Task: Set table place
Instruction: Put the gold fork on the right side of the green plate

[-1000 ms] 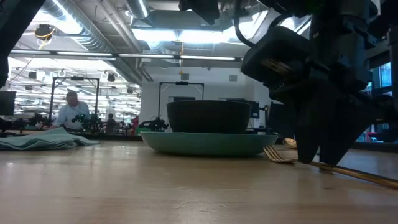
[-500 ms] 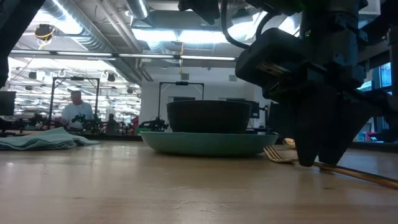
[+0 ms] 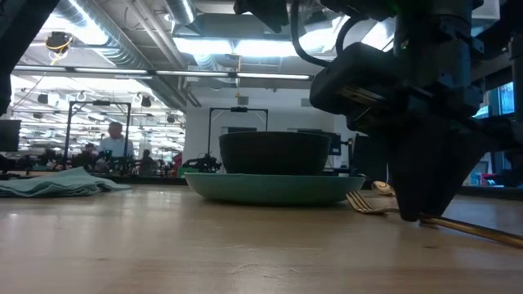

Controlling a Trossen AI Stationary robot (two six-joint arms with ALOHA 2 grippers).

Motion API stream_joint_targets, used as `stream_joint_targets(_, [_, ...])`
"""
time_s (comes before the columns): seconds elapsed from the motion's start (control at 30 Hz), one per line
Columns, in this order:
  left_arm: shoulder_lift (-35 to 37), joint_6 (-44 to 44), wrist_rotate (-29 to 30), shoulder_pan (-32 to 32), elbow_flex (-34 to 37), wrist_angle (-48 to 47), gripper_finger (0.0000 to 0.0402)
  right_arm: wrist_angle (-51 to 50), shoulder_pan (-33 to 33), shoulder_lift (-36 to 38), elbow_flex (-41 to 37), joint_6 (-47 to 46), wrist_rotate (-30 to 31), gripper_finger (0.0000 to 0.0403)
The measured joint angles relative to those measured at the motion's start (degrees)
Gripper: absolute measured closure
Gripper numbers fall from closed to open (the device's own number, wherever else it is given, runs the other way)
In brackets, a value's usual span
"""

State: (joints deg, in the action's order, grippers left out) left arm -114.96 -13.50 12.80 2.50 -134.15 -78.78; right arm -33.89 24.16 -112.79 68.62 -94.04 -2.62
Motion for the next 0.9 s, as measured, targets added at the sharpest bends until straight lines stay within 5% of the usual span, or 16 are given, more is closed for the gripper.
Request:
stream_joint_targets(0.33, [0.0,0.0,0.0,0.0,0.0,0.0,0.028,0.7,0.0,0.1,0.0,0.8,0.4,0.0388])
stream_joint_targets(0.9, [0.0,-1.5,0.1,-0.5,0.0,-0.3,0.028,-17.2,0.0,-0.2,16.7,6.3,0.6,0.0385])
